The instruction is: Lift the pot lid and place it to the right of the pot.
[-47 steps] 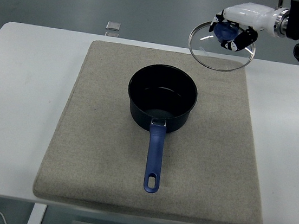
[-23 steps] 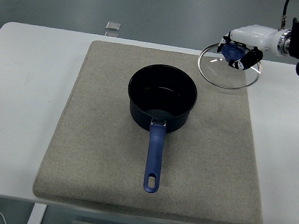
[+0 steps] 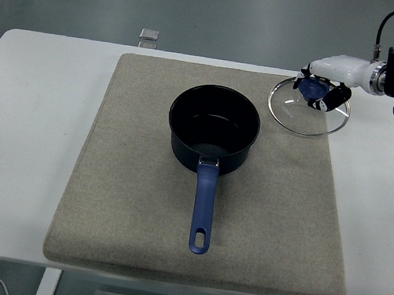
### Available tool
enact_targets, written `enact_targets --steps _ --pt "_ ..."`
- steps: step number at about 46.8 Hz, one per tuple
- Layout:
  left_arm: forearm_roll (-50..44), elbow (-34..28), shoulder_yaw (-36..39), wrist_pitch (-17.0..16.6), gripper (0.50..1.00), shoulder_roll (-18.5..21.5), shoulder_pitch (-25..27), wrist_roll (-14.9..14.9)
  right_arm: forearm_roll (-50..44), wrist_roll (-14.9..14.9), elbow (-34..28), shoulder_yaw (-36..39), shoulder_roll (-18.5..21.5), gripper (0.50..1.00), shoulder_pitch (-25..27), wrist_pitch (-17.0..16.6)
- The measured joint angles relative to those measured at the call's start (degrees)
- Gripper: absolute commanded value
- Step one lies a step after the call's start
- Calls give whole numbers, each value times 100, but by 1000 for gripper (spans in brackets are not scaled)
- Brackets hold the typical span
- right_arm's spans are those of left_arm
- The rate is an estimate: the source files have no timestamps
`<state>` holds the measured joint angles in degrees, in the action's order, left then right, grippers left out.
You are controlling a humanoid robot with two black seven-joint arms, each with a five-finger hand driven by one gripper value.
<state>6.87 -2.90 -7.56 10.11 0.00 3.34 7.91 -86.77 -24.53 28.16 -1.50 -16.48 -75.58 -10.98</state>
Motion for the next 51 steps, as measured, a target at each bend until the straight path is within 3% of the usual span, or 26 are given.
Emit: enact_targets --steps 51 --pt "0 0 0 0 999 0 0 0 82 -43 24 81 -57 500 447 313"
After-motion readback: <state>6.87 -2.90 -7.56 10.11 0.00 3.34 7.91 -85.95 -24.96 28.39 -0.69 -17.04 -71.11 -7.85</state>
